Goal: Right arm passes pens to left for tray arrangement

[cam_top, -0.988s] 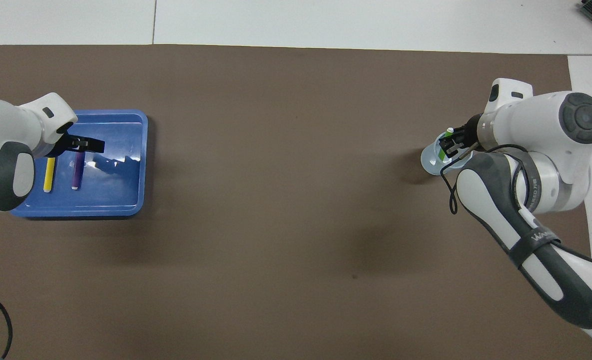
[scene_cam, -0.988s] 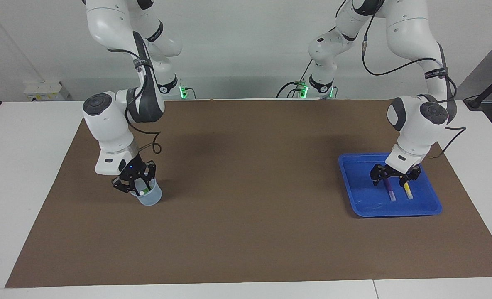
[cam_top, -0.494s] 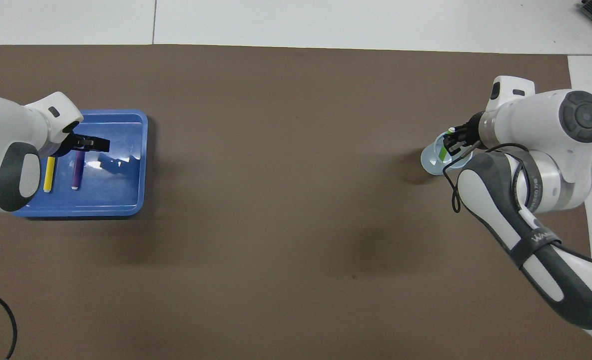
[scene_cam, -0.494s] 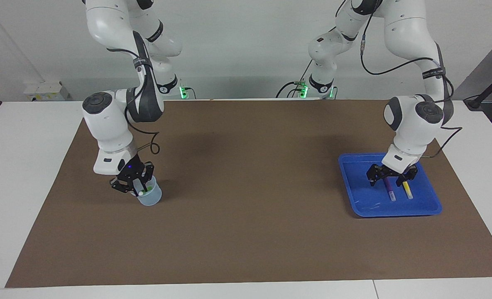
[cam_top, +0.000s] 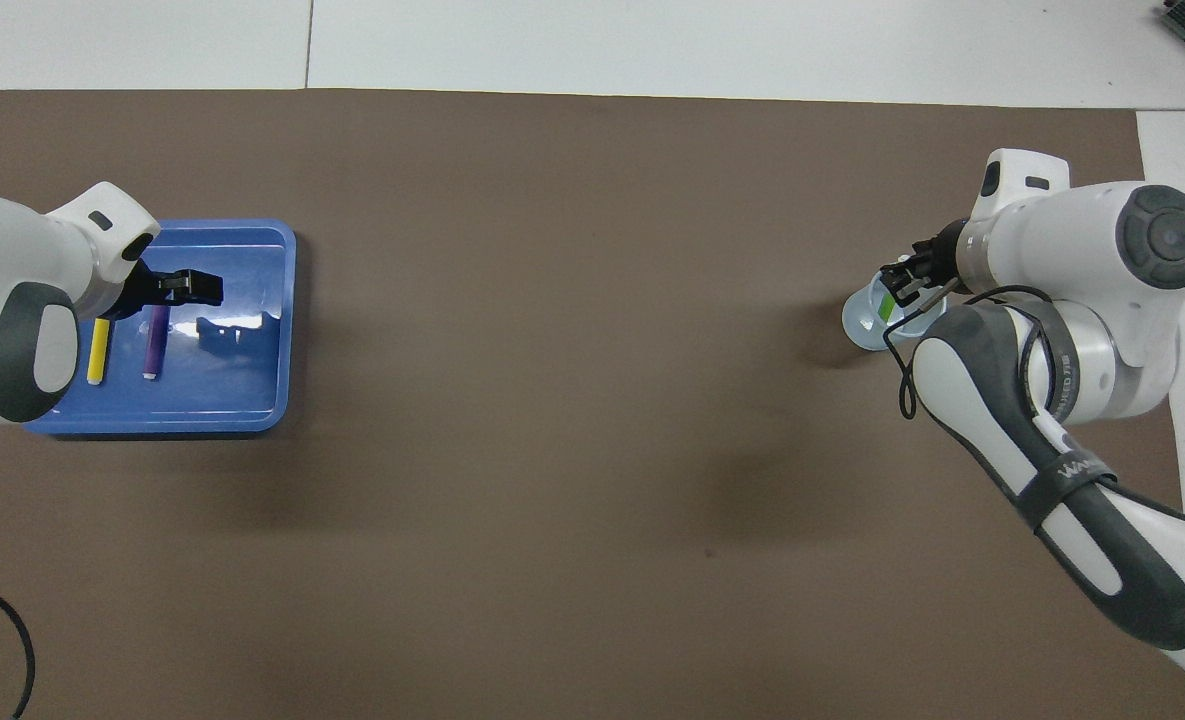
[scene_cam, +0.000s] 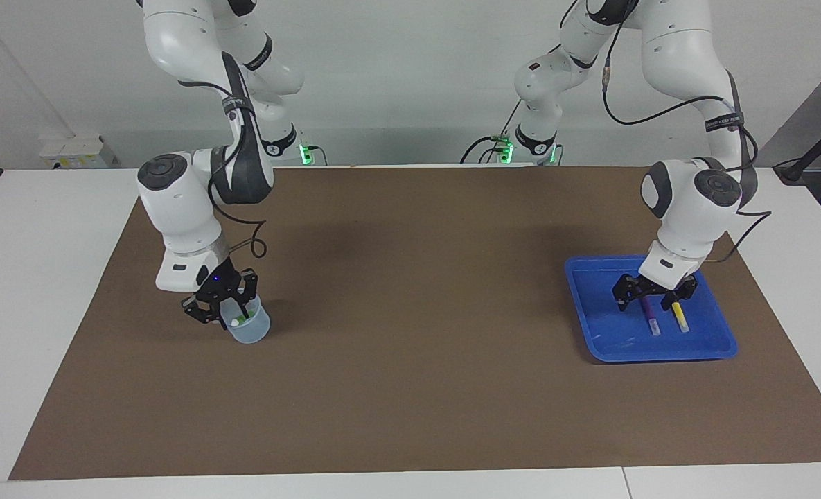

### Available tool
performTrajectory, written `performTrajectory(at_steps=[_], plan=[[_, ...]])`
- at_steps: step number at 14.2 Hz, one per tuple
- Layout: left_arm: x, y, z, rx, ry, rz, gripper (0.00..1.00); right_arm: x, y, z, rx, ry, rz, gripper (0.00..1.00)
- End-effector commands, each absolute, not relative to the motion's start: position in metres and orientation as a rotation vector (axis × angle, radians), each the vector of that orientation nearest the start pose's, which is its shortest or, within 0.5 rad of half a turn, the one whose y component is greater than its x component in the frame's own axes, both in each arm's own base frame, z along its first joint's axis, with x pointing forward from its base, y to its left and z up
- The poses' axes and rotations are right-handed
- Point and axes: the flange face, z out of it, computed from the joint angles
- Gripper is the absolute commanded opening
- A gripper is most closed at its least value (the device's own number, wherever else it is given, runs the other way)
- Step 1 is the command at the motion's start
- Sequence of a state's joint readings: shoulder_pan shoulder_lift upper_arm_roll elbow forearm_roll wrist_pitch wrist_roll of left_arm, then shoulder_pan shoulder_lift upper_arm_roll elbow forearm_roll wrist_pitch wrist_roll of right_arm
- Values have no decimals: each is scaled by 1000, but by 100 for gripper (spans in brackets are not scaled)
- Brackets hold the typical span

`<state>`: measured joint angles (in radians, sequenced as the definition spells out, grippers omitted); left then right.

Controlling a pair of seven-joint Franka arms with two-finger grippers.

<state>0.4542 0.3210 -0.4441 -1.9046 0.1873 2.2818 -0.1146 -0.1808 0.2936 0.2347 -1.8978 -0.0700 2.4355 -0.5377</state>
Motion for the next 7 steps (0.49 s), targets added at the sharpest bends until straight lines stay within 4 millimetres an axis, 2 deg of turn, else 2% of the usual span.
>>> performTrajectory(at_steps=[1, 2, 3, 6, 7], plan=[[619, 34, 394, -3106, -130, -99, 100, 644, 19, 372, -3023, -966, -399, 37], [613, 40, 405, -3092, -142, -78, 100, 644, 19, 371, -3023, -966, -394, 28], [607, 39, 415, -3078, -131, -44, 100, 643, 20, 371, -3022, -968, -382, 18], [589, -1, 465, -3034, -63, -32, 100, 641, 21, 371, -3019, -954, -359, 14], [583, -6, 478, -3020, -50, -16, 100, 641, 20, 372, -3020, -953, -349, 10]])
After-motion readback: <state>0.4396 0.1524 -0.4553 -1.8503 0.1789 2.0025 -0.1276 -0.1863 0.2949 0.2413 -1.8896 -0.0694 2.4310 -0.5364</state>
